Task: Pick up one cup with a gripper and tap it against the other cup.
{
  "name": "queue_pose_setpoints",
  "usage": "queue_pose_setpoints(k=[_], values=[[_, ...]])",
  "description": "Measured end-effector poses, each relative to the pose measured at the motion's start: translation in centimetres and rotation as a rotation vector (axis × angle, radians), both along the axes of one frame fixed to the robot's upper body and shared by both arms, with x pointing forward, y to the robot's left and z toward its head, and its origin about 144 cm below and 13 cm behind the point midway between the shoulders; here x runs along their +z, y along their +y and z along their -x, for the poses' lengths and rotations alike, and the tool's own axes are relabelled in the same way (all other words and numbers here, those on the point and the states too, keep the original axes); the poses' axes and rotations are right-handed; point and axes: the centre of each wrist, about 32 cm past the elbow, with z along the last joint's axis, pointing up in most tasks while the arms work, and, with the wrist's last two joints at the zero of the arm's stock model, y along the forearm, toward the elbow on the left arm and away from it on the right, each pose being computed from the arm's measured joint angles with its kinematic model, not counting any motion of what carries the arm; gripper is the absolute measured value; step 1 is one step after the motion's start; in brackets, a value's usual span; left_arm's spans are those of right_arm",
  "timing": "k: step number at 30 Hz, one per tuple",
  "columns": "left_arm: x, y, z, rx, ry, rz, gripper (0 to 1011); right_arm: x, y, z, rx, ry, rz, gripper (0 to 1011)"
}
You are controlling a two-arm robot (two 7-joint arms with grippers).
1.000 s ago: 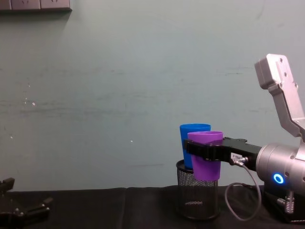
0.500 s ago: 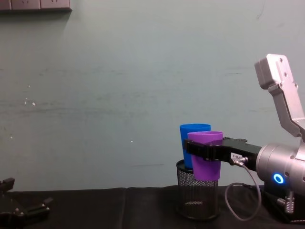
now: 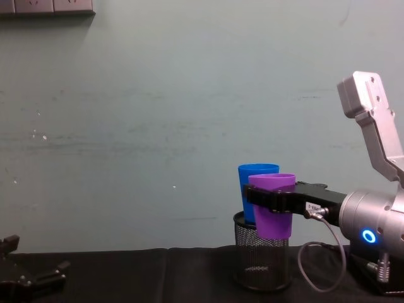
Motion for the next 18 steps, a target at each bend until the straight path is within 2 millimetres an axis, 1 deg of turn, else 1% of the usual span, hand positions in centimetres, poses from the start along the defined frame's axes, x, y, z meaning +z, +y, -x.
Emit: queue_pose_setpoints(k=[18], values=[[0.00, 0.00, 0.00, 0.000, 0.000, 0.000, 1000, 0.00, 0.00, 0.00, 0.000, 0.000, 0.000, 735]])
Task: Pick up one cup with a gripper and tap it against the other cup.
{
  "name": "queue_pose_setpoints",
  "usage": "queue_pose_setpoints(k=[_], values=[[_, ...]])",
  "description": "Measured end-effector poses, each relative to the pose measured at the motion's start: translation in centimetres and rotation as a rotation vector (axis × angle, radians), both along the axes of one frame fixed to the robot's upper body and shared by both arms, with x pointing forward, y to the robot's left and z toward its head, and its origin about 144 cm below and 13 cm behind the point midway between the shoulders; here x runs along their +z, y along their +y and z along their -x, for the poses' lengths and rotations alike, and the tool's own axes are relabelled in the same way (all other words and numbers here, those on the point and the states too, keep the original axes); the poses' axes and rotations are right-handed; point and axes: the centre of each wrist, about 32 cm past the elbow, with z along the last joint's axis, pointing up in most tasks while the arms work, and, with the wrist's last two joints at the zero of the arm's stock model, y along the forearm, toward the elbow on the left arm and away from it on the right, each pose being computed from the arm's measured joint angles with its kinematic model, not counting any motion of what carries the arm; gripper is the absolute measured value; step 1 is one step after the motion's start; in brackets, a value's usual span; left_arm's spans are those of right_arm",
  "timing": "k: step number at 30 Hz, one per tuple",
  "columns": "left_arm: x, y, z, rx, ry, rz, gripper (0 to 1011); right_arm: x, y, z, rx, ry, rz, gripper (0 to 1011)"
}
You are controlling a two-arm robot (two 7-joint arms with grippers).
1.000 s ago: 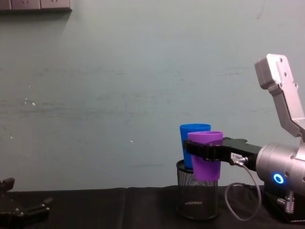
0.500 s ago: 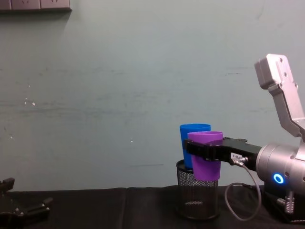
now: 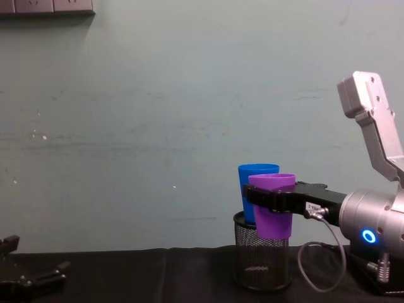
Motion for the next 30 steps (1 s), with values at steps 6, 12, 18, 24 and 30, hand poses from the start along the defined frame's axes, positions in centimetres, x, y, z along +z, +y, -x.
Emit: queue_pose_setpoints(k=[6, 12, 18, 24, 30], values=[[0.00, 0.00, 0.00, 0.000, 0.000, 0.000, 1000, 0.00, 0.00, 0.00, 0.000, 0.000, 0.000, 734], [0.00, 0.00, 0.00, 0.000, 0.000, 0.000, 1000, 0.00, 0.00, 0.00, 0.000, 0.000, 0.000, 735], [0.00, 0.00, 0.00, 0.000, 0.000, 0.000, 1000, 0.00, 0.00, 0.00, 0.000, 0.000, 0.000, 734], [0.00, 0.00, 0.00, 0.000, 0.000, 0.000, 1000, 0.00, 0.00, 0.00, 0.000, 0.000, 0.000, 735], [0.00, 0.00, 0.00, 0.000, 0.000, 0.000, 1000, 0.00, 0.00, 0.00, 0.000, 0.000, 0.000, 734]])
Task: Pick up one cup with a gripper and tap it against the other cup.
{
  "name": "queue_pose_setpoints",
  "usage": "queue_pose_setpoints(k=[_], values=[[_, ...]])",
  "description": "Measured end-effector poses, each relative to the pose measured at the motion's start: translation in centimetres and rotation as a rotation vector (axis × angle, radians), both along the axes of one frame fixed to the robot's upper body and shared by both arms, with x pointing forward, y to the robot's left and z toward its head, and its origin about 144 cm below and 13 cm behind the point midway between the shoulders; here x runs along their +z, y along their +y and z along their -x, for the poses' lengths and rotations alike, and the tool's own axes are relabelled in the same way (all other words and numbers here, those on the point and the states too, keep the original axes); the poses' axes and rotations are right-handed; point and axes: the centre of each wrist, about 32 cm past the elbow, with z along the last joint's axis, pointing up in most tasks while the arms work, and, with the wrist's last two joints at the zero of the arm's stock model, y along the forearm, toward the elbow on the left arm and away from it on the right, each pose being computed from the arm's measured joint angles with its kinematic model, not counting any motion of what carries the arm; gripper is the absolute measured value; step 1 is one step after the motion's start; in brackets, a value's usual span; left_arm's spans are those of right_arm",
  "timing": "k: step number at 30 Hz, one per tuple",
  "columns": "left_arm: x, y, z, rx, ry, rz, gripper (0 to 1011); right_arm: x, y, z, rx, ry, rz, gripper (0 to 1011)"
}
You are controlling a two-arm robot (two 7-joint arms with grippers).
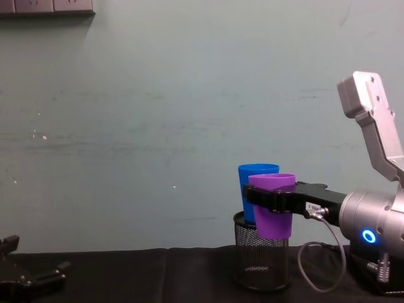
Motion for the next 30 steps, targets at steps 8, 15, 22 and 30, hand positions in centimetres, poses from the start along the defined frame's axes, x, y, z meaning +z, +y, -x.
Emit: queue_pose_setpoints(k=[8, 15, 22, 30], values=[[0.00, 0.00, 0.00, 0.000, 0.000, 0.000, 1000, 0.00, 0.00, 0.00, 0.000, 0.000, 0.000, 734], [0.00, 0.00, 0.00, 0.000, 0.000, 0.000, 1000, 0.00, 0.00, 0.00, 0.000, 0.000, 0.000, 734], [0.00, 0.00, 0.00, 0.000, 0.000, 0.000, 1000, 0.00, 0.00, 0.00, 0.000, 0.000, 0.000, 734], [0.00, 0.00, 0.00, 0.000, 0.000, 0.000, 1000, 0.00, 0.00, 0.00, 0.000, 0.000, 0.000, 734]])
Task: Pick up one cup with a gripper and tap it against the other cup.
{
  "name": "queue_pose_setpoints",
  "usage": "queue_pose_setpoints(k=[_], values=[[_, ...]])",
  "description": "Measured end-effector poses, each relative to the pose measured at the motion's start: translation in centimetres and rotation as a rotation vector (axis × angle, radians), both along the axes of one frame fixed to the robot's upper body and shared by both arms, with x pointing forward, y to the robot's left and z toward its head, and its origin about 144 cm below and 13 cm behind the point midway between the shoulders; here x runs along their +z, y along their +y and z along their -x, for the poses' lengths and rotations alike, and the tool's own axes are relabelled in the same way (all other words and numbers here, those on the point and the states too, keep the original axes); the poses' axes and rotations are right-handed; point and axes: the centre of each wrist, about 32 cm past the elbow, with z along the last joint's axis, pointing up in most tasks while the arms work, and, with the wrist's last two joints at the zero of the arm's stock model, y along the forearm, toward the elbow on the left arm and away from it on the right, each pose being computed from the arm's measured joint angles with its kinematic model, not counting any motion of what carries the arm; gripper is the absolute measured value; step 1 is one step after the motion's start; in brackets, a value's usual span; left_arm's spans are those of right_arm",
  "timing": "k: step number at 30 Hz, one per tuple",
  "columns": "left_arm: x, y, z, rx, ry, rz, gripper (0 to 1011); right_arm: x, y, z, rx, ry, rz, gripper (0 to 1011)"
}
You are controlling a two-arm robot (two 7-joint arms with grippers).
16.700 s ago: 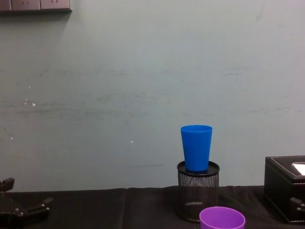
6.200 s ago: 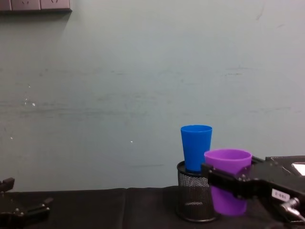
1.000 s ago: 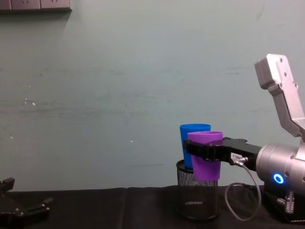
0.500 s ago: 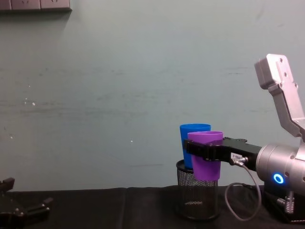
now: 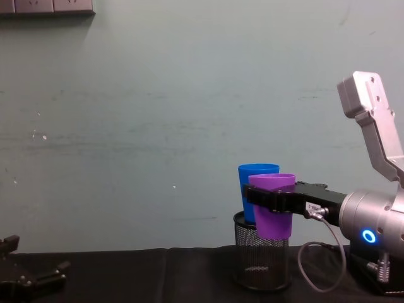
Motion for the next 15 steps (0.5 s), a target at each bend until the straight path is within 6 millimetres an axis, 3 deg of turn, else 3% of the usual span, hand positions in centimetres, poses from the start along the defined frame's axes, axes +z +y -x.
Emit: queue_pose_setpoints(k=[15], values=[[0.00, 0.00, 0.00, 0.000, 0.000, 0.000, 1000, 0.00, 0.00, 0.00, 0.000, 0.000, 0.000, 735]])
